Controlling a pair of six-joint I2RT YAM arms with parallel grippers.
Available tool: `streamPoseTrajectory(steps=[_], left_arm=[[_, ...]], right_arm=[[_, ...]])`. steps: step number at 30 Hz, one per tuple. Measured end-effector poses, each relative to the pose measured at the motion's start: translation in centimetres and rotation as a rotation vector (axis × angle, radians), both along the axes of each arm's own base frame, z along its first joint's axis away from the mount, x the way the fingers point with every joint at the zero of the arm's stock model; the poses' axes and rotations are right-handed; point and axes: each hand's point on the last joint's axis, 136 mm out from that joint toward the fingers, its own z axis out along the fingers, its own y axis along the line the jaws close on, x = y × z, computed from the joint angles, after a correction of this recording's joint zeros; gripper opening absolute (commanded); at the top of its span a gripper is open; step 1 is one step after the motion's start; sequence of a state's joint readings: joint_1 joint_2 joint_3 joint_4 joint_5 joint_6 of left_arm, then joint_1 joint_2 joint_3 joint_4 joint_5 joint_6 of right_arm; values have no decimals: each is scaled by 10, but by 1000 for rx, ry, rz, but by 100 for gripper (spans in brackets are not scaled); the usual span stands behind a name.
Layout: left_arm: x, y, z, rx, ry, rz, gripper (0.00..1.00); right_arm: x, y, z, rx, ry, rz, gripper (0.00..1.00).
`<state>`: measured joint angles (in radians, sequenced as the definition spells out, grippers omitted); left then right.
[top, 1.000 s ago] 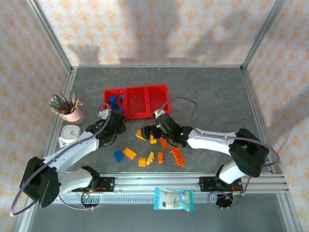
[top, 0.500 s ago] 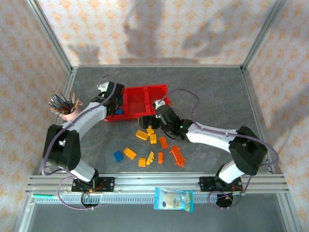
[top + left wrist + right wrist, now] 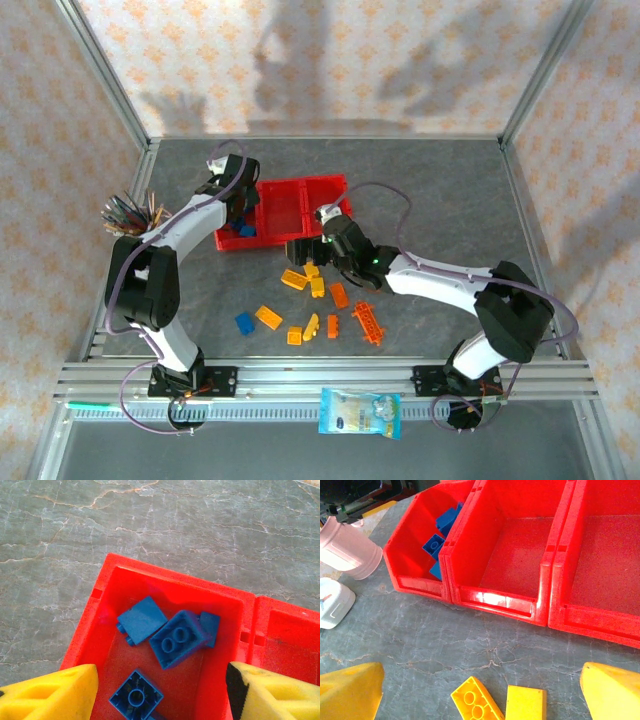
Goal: Sort the legos into containers by color
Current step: Place the lego in the container, then pick up the lego from the bottom-left of the table.
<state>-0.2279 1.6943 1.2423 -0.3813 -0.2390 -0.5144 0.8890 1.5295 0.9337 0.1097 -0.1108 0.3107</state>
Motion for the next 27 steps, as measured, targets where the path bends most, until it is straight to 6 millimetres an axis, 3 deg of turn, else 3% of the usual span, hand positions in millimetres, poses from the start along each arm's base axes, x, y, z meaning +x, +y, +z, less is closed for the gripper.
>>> streamPoseTrajectory(steps=[5,10,27], left_arm=[[-16,-5,12,-48,-21,-33,71],[-51,-7,20,-97,-36,-52,73],[-189,-42,-20,-195,104,-96,75]], right_arm=[[-4,0,-4,-20,9,24,100],[-8,0,-8,-33,22,45,100],[-66,-3,-58,-109,105,183,100]])
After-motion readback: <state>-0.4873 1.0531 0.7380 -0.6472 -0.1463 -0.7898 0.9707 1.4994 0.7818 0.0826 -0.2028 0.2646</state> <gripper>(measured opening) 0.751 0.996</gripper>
